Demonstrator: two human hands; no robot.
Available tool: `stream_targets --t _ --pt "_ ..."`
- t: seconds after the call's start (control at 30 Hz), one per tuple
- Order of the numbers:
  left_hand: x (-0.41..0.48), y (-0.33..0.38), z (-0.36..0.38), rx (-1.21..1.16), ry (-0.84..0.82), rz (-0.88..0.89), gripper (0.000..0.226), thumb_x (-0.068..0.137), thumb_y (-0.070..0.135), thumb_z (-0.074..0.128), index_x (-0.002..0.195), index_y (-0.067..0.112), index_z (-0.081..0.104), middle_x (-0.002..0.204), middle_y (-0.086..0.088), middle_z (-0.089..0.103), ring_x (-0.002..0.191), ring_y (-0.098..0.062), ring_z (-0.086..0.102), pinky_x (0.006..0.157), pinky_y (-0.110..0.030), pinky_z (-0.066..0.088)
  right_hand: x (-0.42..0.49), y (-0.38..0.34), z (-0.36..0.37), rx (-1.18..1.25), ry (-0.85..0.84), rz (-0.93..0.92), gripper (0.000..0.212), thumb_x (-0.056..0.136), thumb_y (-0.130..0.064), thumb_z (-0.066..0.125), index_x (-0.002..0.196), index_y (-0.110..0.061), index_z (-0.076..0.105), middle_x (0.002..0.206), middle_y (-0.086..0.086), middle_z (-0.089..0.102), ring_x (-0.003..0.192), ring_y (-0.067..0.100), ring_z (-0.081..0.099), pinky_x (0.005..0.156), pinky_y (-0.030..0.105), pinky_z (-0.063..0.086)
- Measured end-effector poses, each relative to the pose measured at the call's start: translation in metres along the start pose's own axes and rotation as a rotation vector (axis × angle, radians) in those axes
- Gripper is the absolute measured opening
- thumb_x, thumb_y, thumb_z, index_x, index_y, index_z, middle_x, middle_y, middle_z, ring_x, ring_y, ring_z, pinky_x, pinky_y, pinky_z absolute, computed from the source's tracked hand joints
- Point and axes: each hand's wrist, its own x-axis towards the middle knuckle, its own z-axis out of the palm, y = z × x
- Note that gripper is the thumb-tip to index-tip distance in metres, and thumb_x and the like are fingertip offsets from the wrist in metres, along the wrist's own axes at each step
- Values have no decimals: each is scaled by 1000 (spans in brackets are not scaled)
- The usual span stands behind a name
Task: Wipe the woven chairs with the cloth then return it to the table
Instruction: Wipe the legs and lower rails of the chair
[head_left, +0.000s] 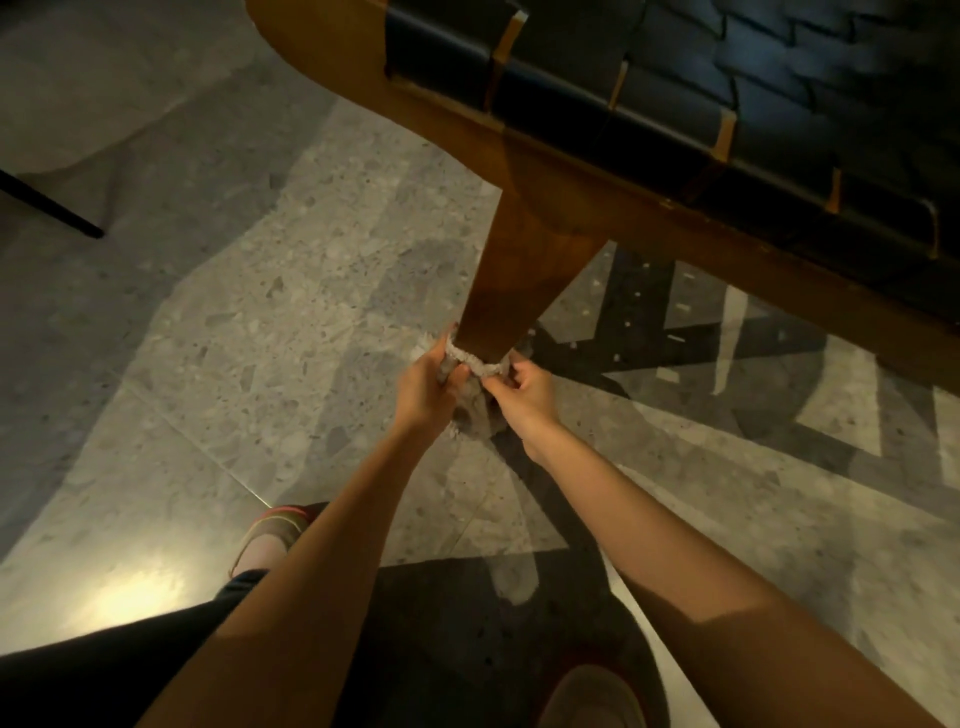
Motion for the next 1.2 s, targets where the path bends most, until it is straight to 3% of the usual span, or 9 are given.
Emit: stream_targets --t 0.23,0.37,0.43,0.5,0.67,0.83,1.0,1.1,1.2 --pt "21 20 -31 302 -219 -98 29 90 18 61 119 14 61 101 0 62 95 -14 58 70 -8 37 -8 -8 -5 -53 168 -141 35 85 -5 67 120 -6 64 109 8 69 97 17 66 83 23 53" --pt "33 63 -57 437 -376 -182 26 88 30 65 108 13 62 91 1 57 89 -18 55 59 -12 37 -25 -23 -11 76 269 -214 45 82 -6 72 125 -4 59 94 -11 64 73 -15 58 69 4 46" --pt "29 74 -59 294 -330 -205 22 87 23 67 105 10 62 92 -2 60 99 -24 59 51 -4 35 -32 -32 -15 119 318 -236 48 80 -3 73 125 0 58 96 -10 59 69 -21 54 66 1 45" --pt "20 84 -59 198 -293 -202 33 88 17 66 117 4 60 107 -6 63 103 -21 59 64 -6 40 -41 -42 -19 155 354 -249 48 80 -2 72 125 0 58 105 -6 62 79 -12 62 72 4 48" --pt "5 118 -75 28 -197 -62 36 87 15 66 121 5 60 94 3 62 89 -4 59 80 -10 45 -64 -68 -29 217 404 -307 49 81 -10 73 127 -5 59 119 7 67 106 14 64 92 32 53" --pt "-8 150 -84 -208 -77 117 49 83 4 67 129 -1 52 106 6 65 80 17 61 78 -4 46 -87 -98 -37 345 513 -408 44 79 -11 75 121 -6 64 110 2 71 100 6 66 88 24 54" --pt "-18 154 -71 -464 78 197 53 84 9 68 133 4 50 120 -3 65 108 -5 62 93 -23 50 -93 -109 -39 365 580 -511 34 81 -13 74 115 -10 69 99 -8 73 94 2 67 83 25 56" --pt "-20 138 -58 -436 159 287 52 87 9 66 135 15 46 99 8 70 90 -3 67 85 -14 49 -86 -100 -36 330 578 -528 40 80 -17 75 118 -8 67 102 -7 73 95 -1 66 82 17 53" --pt "-14 106 -48 -414 112 280 52 89 6 62 134 23 42 100 30 64 96 6 63 83 -9 47 -74 -80 -25 258 532 -506 38 81 -16 74 118 -13 67 102 -9 72 94 -3 66 79 12 52"
